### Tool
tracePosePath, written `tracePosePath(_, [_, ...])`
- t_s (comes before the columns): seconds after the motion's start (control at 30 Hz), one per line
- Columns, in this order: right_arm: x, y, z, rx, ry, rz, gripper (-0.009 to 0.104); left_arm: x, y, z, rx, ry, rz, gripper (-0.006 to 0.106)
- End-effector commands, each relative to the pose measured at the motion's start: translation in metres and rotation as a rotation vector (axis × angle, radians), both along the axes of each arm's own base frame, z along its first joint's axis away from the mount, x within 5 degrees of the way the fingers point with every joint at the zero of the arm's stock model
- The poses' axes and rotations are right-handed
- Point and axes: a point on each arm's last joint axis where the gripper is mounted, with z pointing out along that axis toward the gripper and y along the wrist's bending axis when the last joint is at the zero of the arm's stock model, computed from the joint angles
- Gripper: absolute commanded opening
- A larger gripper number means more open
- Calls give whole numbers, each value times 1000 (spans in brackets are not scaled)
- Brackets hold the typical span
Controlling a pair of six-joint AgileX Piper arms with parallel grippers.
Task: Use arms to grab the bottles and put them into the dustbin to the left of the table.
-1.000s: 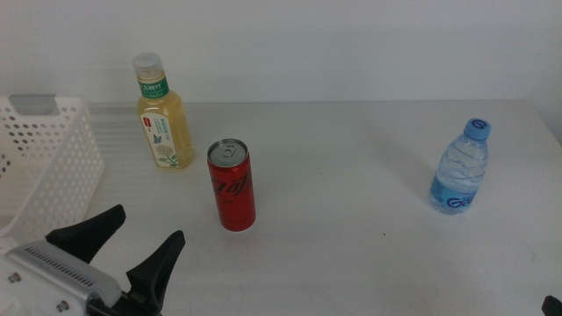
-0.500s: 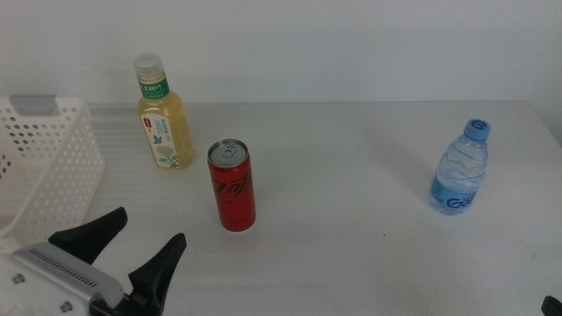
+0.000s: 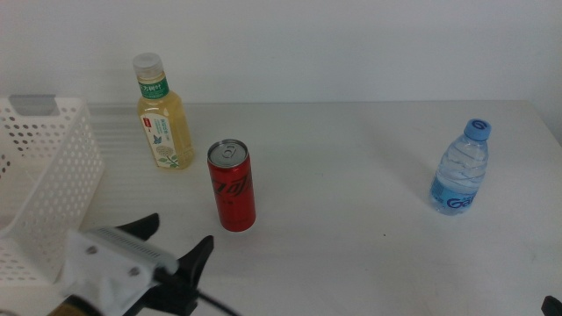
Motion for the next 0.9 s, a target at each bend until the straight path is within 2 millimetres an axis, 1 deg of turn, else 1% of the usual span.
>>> tracePosePath(0.0, [-1,-1,11,2,-106,-8,70,12,-6,17,-112,-151,11,88])
tracePosePath(0.17, [-1,-1,11,2,-106,-8,70,30,-18,10,-98,-129,10,88])
tracePosePath(0.43, [-1,-1,11,2,-106,-8,70,56,-32,10,-115,-149,26,88])
tracePosePath(0.87, [-1,-1,11,2,-106,-8,70,93,-54,3,-146,-156,28,88])
